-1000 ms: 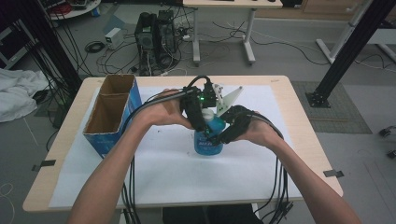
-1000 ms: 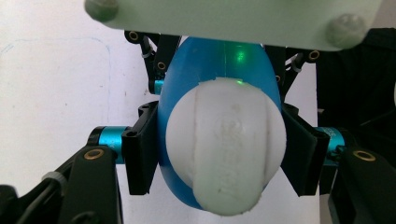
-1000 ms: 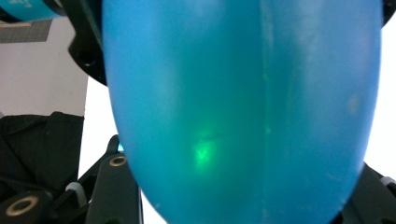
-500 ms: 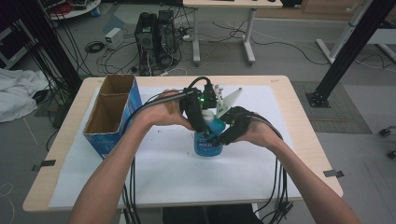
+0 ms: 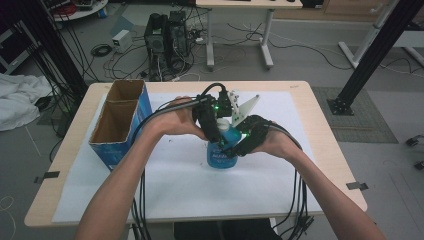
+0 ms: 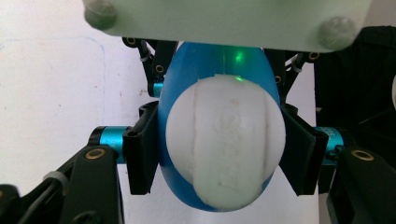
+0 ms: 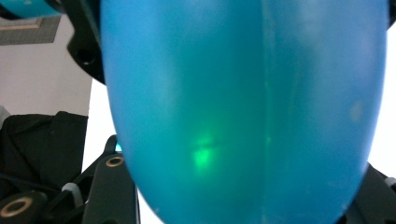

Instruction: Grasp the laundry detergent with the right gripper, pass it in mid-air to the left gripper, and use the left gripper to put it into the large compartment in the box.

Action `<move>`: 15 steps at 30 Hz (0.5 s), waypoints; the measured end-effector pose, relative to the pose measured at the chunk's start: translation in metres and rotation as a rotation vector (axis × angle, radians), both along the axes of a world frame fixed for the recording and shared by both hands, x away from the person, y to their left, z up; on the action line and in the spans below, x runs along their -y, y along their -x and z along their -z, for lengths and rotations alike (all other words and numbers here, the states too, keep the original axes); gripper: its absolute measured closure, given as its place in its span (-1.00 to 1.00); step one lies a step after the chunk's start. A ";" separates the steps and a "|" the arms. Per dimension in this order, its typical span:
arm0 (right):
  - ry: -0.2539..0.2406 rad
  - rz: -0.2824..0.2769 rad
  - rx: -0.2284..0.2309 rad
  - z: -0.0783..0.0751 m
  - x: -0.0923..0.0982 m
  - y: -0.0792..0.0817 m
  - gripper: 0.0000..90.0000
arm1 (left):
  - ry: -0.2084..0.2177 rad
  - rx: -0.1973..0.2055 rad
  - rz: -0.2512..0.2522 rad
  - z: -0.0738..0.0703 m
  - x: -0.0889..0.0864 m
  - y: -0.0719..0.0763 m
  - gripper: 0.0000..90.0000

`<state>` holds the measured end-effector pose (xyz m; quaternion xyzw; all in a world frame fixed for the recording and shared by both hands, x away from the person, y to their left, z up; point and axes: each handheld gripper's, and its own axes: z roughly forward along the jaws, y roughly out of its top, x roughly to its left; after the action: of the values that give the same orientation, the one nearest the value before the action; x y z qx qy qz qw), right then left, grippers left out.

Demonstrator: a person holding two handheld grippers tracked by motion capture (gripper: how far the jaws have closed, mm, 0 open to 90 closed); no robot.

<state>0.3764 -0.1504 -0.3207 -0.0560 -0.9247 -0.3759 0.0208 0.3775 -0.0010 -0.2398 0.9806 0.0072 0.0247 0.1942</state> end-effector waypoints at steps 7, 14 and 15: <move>0.015 0.034 0.011 0.002 -0.001 0.002 -0.30 | -0.006 -0.014 -0.006 0.001 0.000 0.001 -0.15; 0.002 0.038 0.013 0.003 0.001 0.001 -0.34 | -0.018 0.001 0.000 0.001 -0.001 0.000 -0.15; 0.000 0.029 0.003 0.003 0.002 0.001 -0.35 | -0.017 0.005 -0.002 0.001 -0.001 0.000 -0.15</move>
<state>0.3758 -0.1520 -0.3232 -0.0689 -0.9238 -0.3764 0.0137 0.3777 -0.0001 -0.2408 0.9822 0.0075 0.0274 0.1856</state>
